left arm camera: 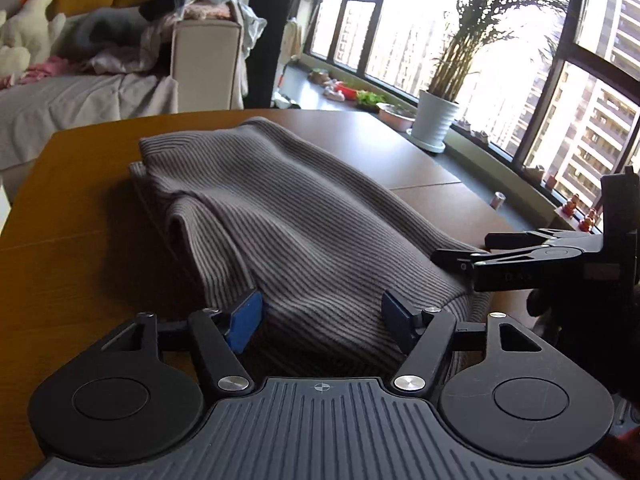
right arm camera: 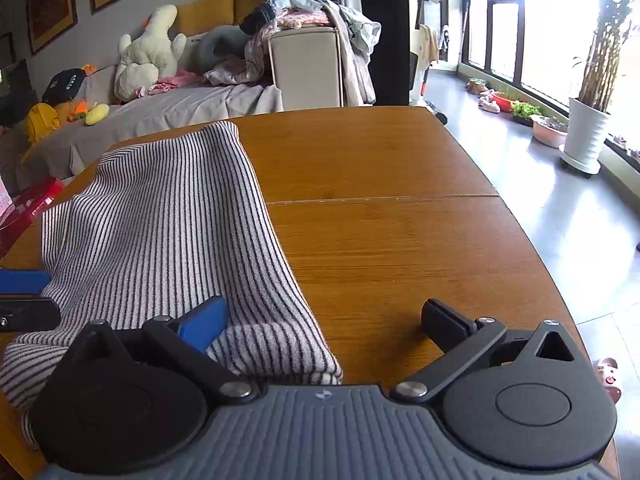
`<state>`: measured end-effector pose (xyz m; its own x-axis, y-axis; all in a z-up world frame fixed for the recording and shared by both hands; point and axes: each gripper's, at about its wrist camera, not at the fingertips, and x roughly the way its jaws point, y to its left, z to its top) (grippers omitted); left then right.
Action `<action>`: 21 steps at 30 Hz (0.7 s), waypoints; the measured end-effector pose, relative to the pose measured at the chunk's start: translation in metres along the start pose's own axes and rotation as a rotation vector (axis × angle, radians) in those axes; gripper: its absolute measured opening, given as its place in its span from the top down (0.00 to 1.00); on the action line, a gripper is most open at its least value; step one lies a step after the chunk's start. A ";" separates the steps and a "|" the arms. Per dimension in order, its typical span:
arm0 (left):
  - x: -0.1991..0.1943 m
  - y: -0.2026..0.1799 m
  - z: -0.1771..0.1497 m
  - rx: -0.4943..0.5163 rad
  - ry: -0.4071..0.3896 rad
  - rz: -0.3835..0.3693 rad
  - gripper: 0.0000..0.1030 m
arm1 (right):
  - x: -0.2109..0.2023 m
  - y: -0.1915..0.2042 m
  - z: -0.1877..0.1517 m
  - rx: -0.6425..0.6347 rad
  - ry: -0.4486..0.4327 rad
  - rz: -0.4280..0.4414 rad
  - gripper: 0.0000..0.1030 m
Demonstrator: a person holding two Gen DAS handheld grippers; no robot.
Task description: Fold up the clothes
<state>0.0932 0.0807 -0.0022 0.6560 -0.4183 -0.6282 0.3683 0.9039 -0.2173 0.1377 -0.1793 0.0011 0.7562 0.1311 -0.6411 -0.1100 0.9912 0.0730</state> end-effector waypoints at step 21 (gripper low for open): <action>-0.042 0.012 -0.009 0.075 -0.082 0.197 0.14 | -0.036 0.062 -0.004 -0.411 -0.067 0.147 0.21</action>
<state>0.0642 0.1101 0.0148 0.7706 -0.2430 -0.5892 0.2737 0.9610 -0.0383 0.1007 -0.1227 0.0259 0.7519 0.2840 -0.5949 -0.4567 0.8752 -0.1594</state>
